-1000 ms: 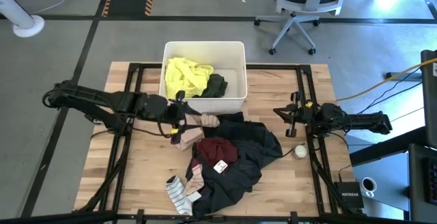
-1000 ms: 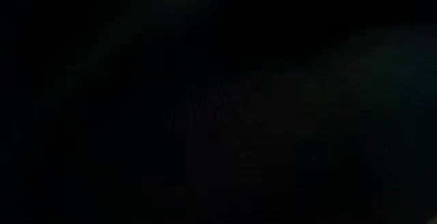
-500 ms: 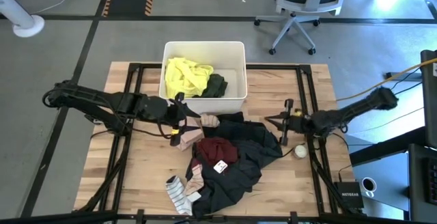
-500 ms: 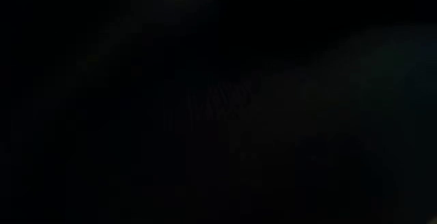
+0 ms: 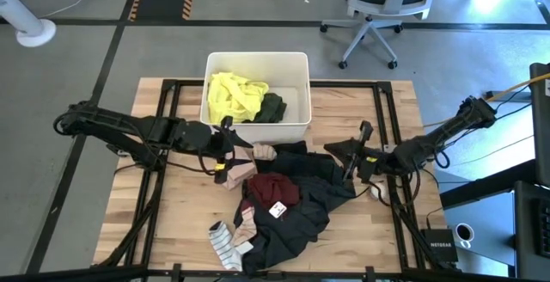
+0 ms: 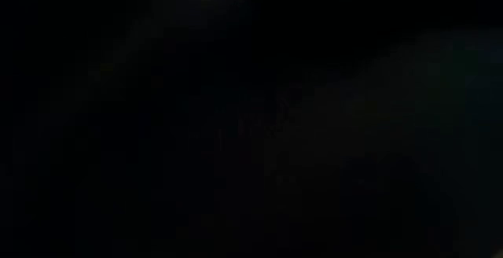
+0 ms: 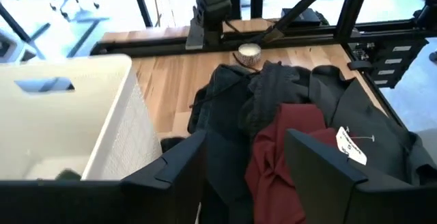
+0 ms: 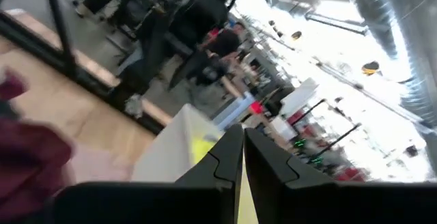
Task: Sort clothes
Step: Put the red panty into the white laundry organizer
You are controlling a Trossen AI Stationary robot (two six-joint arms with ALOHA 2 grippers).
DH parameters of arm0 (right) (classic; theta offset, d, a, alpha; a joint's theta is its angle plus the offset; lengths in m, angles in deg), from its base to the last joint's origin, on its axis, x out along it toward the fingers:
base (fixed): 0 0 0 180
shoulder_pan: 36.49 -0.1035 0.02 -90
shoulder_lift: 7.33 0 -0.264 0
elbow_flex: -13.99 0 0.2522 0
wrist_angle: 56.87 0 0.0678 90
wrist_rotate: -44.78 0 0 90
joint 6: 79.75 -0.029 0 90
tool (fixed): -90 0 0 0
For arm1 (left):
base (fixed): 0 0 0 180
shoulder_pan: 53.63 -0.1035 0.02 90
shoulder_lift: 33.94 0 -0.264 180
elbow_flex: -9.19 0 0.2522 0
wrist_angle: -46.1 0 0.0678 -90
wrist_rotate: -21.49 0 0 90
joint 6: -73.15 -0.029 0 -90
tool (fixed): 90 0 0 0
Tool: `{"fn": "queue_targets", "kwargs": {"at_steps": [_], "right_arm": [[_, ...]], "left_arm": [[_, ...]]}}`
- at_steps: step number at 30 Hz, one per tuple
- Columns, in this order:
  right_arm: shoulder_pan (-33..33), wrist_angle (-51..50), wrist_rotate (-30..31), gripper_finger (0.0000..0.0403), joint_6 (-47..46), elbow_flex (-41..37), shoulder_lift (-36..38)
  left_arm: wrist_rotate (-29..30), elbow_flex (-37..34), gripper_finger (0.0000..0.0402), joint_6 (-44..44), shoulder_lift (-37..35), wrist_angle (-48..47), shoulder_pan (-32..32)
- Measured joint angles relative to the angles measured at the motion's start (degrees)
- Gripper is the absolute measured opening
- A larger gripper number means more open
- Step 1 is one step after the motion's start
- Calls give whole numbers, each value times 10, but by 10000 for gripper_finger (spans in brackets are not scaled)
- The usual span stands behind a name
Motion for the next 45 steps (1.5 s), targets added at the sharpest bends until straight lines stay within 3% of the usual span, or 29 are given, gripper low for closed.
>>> {"fn": "queue_targets", "kwargs": {"at_steps": [9, 19, 27, 32, 39, 45], "right_arm": [[0, 2, -37, 33, 24, 155, -108], [0, 1, -51, 33, 28, 217, -179], [-30, -6, -53, 33, 45, 221, -185], [-55, 6, -51, 33, 61, 221, -186], [-64, 12, -51, 33, 66, 221, -185], [-63, 11, -51, 33, 65, 221, -186]], "left_arm": [[-1, 0, 186, 13, 10, 96, 6], [-26, -7, 186, -3, 84, 92, 44], [-28, 3, 186, -22, 110, 89, 35], [-84, 29, 186, -57, 160, 61, 36], [-84, 60, 186, -117, 215, 48, 28], [-86, 61, 186, -118, 253, 48, 19]]}}
